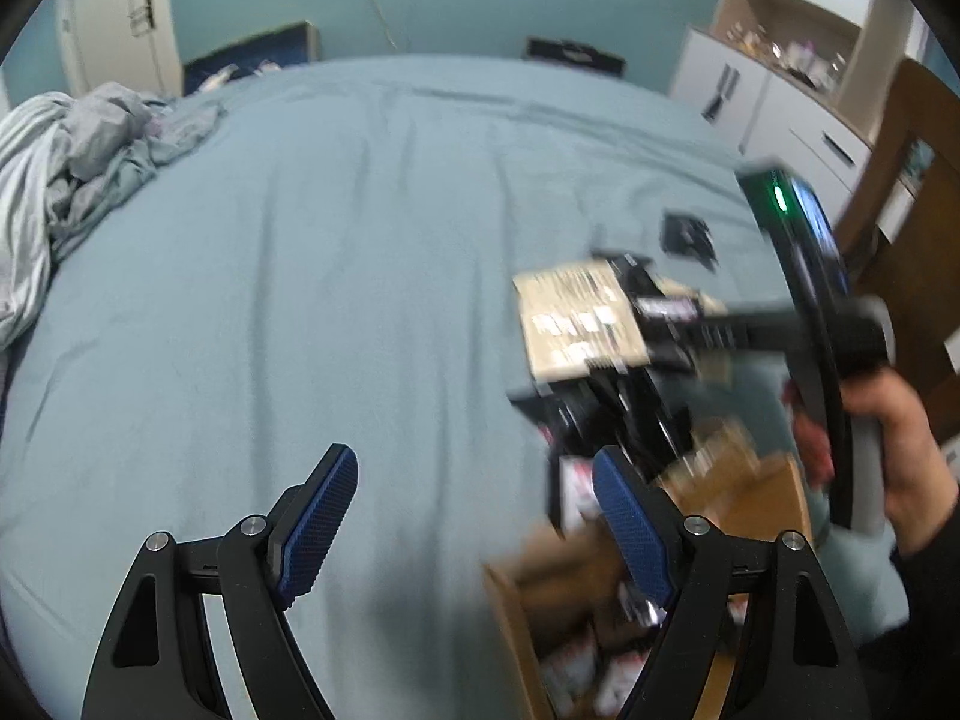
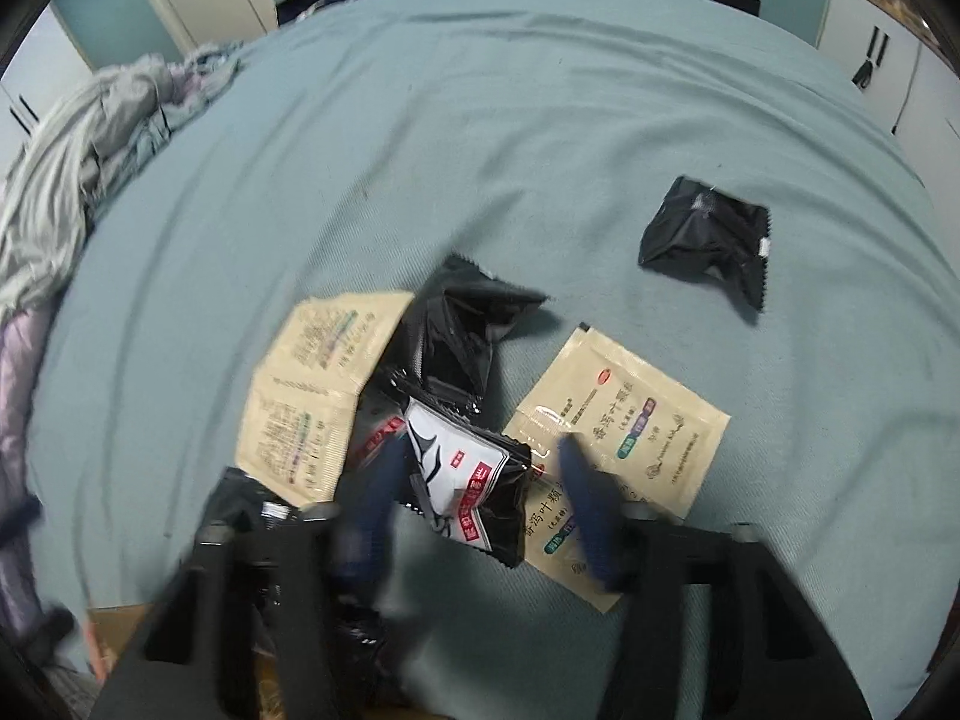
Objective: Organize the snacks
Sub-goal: 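Grasp black and white packets from the pile with both tools, then carry the held packets over the box with both tools, then open the right tool to drop its packets into the box while the left tool releases, then reach the right tool to a beige sachet on the bed and grasp it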
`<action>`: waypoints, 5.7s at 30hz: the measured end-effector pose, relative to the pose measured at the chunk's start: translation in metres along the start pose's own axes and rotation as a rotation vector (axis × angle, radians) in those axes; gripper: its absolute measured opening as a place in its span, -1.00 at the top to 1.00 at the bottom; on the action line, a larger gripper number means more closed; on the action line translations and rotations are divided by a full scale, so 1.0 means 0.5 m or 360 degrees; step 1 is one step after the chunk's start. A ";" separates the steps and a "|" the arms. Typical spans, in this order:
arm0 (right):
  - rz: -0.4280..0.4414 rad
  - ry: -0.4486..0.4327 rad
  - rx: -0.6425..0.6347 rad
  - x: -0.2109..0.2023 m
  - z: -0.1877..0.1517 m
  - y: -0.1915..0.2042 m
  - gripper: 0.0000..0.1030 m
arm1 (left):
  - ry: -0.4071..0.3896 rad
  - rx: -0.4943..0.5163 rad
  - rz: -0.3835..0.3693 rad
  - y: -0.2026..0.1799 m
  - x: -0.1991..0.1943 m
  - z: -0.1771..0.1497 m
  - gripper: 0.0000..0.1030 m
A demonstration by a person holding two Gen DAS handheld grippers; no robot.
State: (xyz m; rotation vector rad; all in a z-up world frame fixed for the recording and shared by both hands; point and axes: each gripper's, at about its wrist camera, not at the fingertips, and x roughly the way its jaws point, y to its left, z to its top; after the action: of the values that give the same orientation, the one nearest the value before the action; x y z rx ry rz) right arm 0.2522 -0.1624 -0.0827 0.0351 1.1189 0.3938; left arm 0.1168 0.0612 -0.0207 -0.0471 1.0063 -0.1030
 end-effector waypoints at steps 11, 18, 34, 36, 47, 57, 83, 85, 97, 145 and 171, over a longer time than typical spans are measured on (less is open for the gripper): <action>-0.0024 -0.0227 0.0152 -0.096 -0.034 -0.017 0.43 | 0.0243 0.0040 -0.0280 0.012 0.116 0.069 -0.58; 0.0009 -0.0315 0.0234 -0.231 -0.123 -0.022 0.43 | 0.0528 0.0044 -0.0508 -0.035 0.199 0.083 -0.56; -0.0079 -0.0511 0.0122 -0.396 -0.418 0.050 0.43 | 0.0489 -0.0237 -0.0573 -0.011 0.202 0.075 0.44; -0.0063 -0.0464 0.0092 -0.375 -0.410 0.061 0.43 | 0.0424 -0.0228 -0.0540 -0.005 0.169 0.076 0.46; -0.0126 -0.0358 0.0051 -0.342 -0.384 0.076 0.43 | 0.0266 -0.0194 -0.0550 0.027 0.006 0.021 0.76; -0.0095 -0.0397 0.0087 -0.358 -0.399 0.074 0.43 | 0.0029 -0.0087 -0.0655 0.006 -0.143 -0.049 0.90; -0.0083 -0.0306 0.0009 -0.337 -0.393 0.097 0.43 | 0.0080 0.0509 -0.0170 -0.145 -0.109 -0.161 -0.53; -0.0081 -0.0314 0.0004 -0.339 -0.394 0.098 0.43 | 0.0099 0.0473 -0.0165 -0.137 -0.104 -0.159 -0.53; 0.0151 -0.0437 0.0021 -0.381 -0.413 0.107 0.12 | 0.0118 0.0465 -0.0147 -0.134 -0.104 -0.162 -0.53; -0.0116 -0.0161 0.0444 -0.211 -0.169 -0.063 -0.53 | 0.0063 0.0342 0.0016 -0.103 -0.057 -0.082 -0.59; -0.0285 0.0104 0.0148 0.075 0.018 -0.030 -1.00 | 0.0056 0.0315 0.0061 -0.080 -0.043 -0.058 -0.59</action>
State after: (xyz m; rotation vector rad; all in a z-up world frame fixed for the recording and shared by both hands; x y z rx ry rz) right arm 0.2784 -0.1626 -0.1147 0.0035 1.1940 0.1841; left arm 0.0784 0.0237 -0.0147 0.1553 1.0276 -0.1687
